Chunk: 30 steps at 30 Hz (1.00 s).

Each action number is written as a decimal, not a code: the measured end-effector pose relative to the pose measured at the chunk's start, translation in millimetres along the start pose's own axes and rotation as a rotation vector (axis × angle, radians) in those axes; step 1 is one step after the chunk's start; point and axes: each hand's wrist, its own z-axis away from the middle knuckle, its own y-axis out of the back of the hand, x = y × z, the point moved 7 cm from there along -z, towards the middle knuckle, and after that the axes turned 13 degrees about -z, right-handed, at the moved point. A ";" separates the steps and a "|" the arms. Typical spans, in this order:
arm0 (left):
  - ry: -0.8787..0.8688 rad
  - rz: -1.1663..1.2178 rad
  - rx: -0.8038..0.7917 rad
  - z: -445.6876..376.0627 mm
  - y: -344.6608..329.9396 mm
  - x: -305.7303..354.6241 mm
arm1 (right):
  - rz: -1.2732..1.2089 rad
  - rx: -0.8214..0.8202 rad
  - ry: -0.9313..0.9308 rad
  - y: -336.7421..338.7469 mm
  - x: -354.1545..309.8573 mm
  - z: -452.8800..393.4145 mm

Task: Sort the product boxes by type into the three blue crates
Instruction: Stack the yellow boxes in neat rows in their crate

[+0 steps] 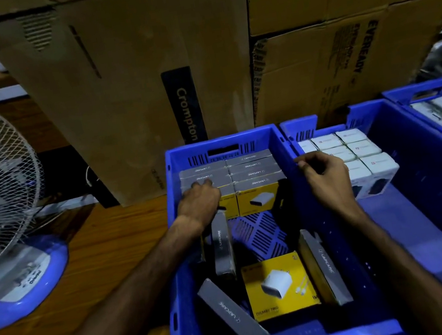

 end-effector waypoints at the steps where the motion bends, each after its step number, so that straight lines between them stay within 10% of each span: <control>1: 0.015 0.031 -0.013 2.1 1.0 0.4 | -0.011 0.005 -0.005 1.4 -0.2 -0.1; 19: 0.373 0.617 -0.210 74.6 3.9 -3.2 | -0.024 -0.052 -0.018 -0.4 -5.9 5.0; 30: 0.193 1.162 -0.009 57.3 35.9 -21.5 | -0.081 -0.522 -0.020 -36.0 -27.5 36.8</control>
